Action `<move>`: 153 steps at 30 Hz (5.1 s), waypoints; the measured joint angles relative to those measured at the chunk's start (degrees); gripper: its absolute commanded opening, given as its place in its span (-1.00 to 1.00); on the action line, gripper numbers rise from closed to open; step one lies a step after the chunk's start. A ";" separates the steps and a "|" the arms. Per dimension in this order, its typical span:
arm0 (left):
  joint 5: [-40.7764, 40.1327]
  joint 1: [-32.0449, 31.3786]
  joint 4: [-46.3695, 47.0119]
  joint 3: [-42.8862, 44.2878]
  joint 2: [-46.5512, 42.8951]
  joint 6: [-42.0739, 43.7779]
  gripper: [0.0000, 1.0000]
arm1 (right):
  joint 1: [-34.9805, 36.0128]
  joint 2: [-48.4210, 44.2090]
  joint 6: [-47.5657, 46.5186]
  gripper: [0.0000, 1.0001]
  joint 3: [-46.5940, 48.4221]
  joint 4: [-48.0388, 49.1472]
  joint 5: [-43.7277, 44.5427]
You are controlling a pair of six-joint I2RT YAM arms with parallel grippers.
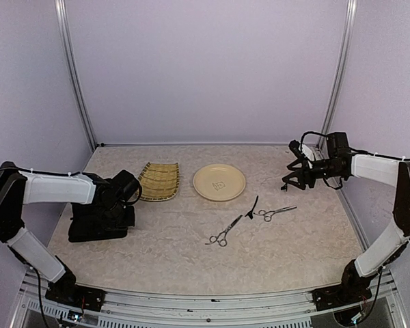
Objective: Sort the hair-cutting tools
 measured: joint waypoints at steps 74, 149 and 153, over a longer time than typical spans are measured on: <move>-2.14 -18.12 16.09 43.01 15.89 28.61 0.20 | 12.20 -2.25 -0.46 0.00 6.01 -8.57 7.85; 1.03 -10.40 26.56 30.97 3.61 23.43 0.50 | 26.58 37.83 -41.88 -1.00 40.48 -42.34 40.02; 0.85 -10.95 26.56 30.97 3.61 23.45 0.49 | 26.32 36.92 -40.22 -1.00 39.43 -43.06 38.14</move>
